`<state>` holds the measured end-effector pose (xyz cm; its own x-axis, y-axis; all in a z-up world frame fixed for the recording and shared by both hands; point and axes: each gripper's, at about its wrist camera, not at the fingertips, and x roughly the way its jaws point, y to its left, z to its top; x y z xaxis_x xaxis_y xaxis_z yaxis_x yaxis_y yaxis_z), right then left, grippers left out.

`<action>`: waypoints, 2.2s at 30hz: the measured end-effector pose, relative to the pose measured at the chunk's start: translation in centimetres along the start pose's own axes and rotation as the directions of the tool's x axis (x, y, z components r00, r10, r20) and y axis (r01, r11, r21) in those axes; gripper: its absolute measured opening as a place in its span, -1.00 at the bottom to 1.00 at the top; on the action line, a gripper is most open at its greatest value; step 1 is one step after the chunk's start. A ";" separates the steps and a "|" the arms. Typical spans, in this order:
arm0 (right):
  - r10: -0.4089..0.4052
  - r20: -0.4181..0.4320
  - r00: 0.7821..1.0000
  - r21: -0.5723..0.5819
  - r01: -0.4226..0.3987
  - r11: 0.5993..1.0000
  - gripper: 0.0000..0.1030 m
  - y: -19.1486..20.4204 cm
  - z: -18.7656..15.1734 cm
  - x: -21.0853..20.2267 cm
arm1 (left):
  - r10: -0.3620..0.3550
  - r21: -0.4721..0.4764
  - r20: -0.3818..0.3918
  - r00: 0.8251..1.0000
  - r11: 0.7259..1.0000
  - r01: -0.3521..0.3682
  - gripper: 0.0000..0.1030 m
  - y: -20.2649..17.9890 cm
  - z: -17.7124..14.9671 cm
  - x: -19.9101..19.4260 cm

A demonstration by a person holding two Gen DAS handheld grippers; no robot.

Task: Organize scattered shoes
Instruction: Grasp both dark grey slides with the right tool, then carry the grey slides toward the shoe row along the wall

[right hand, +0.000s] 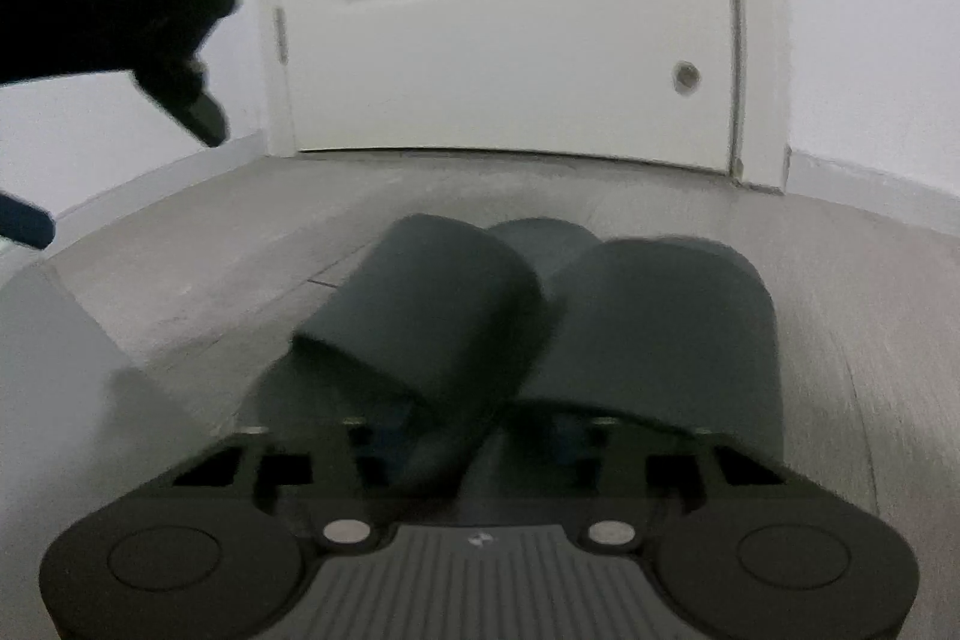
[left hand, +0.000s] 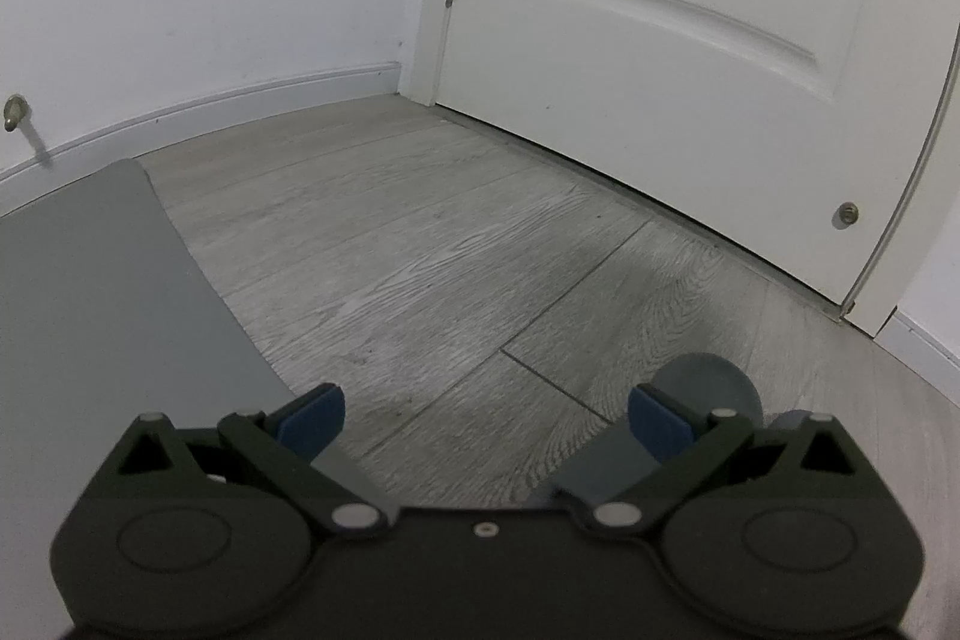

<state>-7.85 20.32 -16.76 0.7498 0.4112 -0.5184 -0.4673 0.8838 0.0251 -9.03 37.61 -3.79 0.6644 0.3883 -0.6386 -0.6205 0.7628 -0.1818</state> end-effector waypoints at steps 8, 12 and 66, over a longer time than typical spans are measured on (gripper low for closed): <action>-0.014 0.106 0.994 -0.086 0.023 0.996 -0.33 -2.4 2.3 -1.4 | -0.008 -0.026 0.010 1.000 1.000 0.008 0.98 0.2 0.1 -0.1; -0.011 0.124 0.992 -0.075 0.021 0.997 -0.40 -5.2 5.4 -1.3 | -0.016 -0.025 0.023 1.000 1.000 0.016 0.98 -0.5 0.3 -0.1; -0.325 0.335 0.885 -0.005 0.346 0.938 -0.40 -46.1 10.9 -27.6 | -0.432 0.190 0.048 0.901 0.889 0.416 0.98 -23.3 -3.0 -5.9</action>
<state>-1.91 -29.35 5.76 0.9718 0.1516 -0.1807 -0.1812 0.9703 -0.1606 0.26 15.99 1.94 0.8866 0.0452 -0.4603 -0.1961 0.9380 -0.2858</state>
